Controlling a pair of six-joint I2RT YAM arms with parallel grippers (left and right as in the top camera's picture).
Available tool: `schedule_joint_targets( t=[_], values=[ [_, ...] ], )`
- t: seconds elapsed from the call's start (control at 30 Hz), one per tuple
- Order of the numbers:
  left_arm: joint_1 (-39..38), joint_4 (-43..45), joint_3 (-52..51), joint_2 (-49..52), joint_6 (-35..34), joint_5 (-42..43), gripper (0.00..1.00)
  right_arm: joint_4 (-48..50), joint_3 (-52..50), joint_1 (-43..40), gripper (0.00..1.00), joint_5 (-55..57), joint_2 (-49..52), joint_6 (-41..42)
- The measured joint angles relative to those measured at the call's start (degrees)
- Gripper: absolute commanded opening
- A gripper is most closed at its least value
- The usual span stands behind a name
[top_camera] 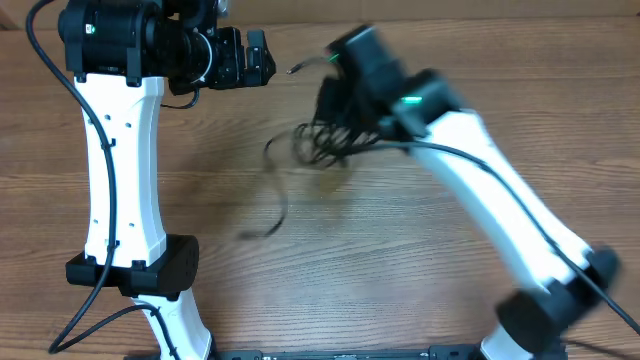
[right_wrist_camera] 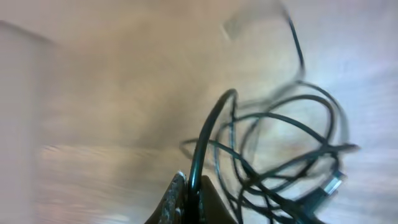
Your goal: Untangle cables
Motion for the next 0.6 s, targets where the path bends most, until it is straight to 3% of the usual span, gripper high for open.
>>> schedule_joint_targets(
  t=[0.2, 0.33, 0.43, 0.6],
  values=[
    [0.0, 0.1, 0.0, 0.0, 0.0, -4.2, 1.0, 2.1, 4.4, -0.8, 0.04, 0.4, -7.7, -4.4],
    [0.0, 1.9, 0.0, 0.0, 3.3, -2.1, 0.99, 3.5, 6.1, -0.8, 0.04, 0.4, -9.5, -8.6],
    [0.0, 4.4, 0.0, 0.0, 8.0, 5.1, 1.0, 3.1, 6.2, -0.8, 0.04, 0.4, -10.1, -10.4],
    [0.0, 7.1, -0.3, 0.0, 20.0, 24.9, 1.0, 0.8, 6.2, -0.8, 0.04, 0.4, -10.1, -11.9]
  ],
)
